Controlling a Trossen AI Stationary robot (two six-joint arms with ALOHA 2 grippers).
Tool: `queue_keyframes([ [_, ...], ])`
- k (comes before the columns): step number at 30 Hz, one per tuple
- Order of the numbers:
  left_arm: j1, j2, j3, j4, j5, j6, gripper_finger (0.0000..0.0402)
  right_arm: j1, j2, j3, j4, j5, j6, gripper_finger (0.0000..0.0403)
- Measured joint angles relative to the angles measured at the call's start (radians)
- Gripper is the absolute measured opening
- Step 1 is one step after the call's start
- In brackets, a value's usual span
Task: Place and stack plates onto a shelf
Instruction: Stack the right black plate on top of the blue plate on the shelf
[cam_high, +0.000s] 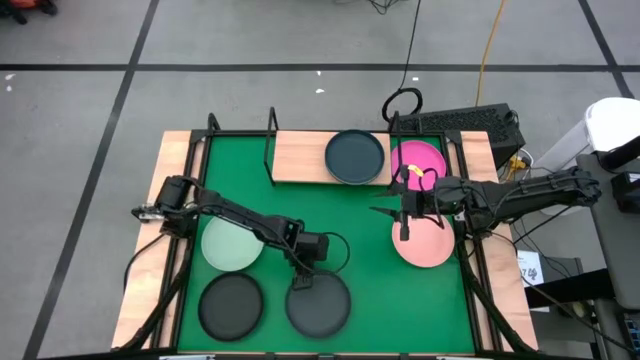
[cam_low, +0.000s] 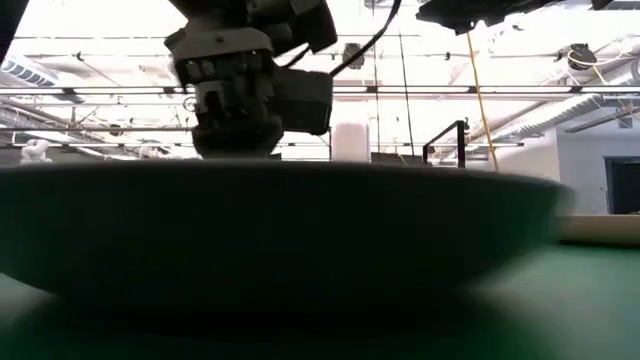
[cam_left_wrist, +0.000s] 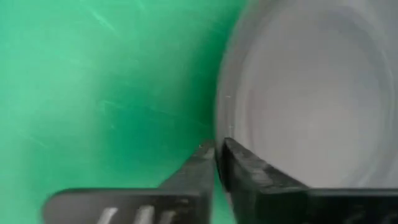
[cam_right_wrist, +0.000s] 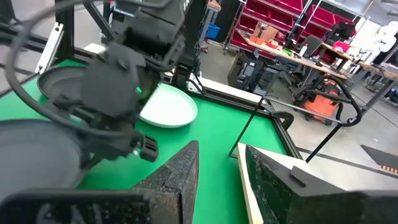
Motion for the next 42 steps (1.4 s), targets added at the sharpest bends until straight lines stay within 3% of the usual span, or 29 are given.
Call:
queue_keyframes([
  [7, 0.109, -0.073, 0.005, 0.028, 0.011, 0.043, 0.0011, 0.048, -0.078, 0.000, -0.010, -0.002, 0.030, 0.0114],
  [11, 0.198, -0.172, 0.007, 0.039, -0.069, 0.106, 0.0010, 0.086, -0.154, 0.000, -0.010, -0.002, 0.027, 0.0114],
  [15, 0.335, -0.276, 0.007, 0.087, -0.167, 0.163, 0.0010, 0.112, -0.223, 0.000, -0.007, -0.002, 0.029, 0.0114],
  [19, 0.492, -0.310, 0.013, 0.232, -0.137, 0.167, 0.0010, 0.120, -0.240, 0.000, 0.007, -0.002, 0.027, 0.0114],
  [24, 0.623, -0.247, 0.145, 0.218, -0.078, 0.196, 0.0010, 0.120, -0.214, 0.000, 0.029, -0.002, 0.023, 0.0114],
  [32, 0.722, -0.059, 0.420, 0.006, -0.075, 0.237, 0.0010, 0.120, -0.189, 0.000, 0.039, 0.002, 0.022, 0.0114],
  [42, 0.763, 0.055, 0.472, 0.001, -0.075, 0.205, 0.0075, 0.124, -0.190, 0.000, 0.026, 0.002, 0.008, 0.0114],
])
